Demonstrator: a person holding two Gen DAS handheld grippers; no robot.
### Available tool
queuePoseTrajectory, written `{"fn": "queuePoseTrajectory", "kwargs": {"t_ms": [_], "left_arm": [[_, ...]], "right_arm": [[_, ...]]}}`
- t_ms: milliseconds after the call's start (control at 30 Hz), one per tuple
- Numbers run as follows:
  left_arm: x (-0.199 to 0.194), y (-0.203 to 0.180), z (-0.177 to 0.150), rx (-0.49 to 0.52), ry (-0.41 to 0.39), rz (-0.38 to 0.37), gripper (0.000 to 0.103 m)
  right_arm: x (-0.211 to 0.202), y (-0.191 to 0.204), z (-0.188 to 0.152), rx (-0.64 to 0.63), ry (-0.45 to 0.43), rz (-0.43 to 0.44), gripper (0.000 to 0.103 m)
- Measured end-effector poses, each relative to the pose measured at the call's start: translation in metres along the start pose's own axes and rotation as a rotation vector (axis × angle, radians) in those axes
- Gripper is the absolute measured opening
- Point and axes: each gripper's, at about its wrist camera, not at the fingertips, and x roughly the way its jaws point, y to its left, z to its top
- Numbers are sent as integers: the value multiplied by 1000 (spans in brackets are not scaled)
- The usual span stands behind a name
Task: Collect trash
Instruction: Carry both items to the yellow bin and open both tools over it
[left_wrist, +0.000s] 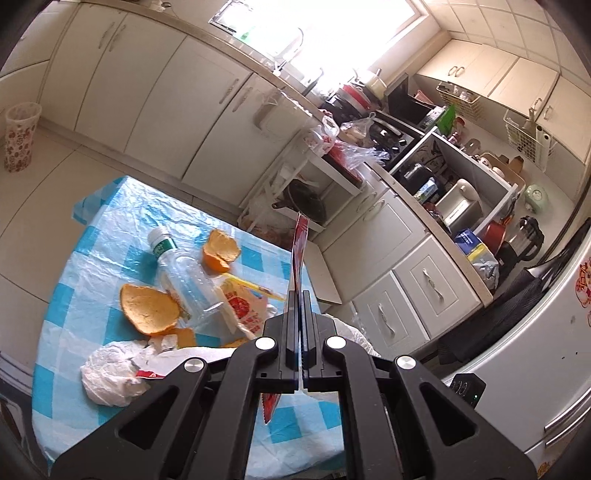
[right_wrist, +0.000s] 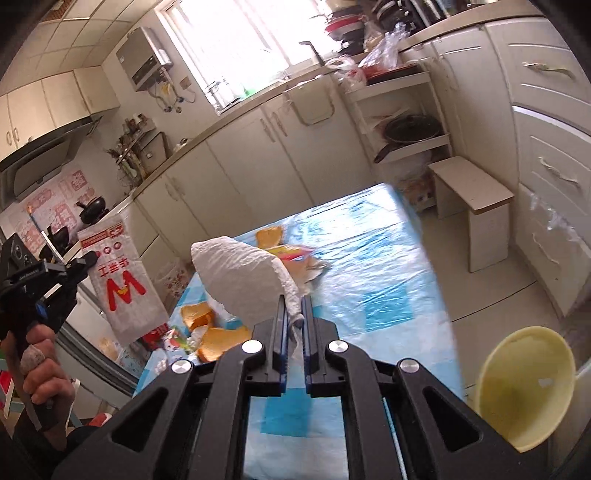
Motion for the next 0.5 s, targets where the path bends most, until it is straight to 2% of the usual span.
{"fn": "queuePoseTrajectory", "kwargs": {"t_ms": [200,367,500], "left_arm": [[43,-69,-24,50,90,-113,2],[88,-143,-50,101,162,-207,2],[129,-190,-80,133,226,-244,2]], "right_arm": [[-44,-83,-1,100,-21,-202,7],[-53,-128,-15,149,47,-352,7],[-44,-158,-25,189,138,-421,7]]}}
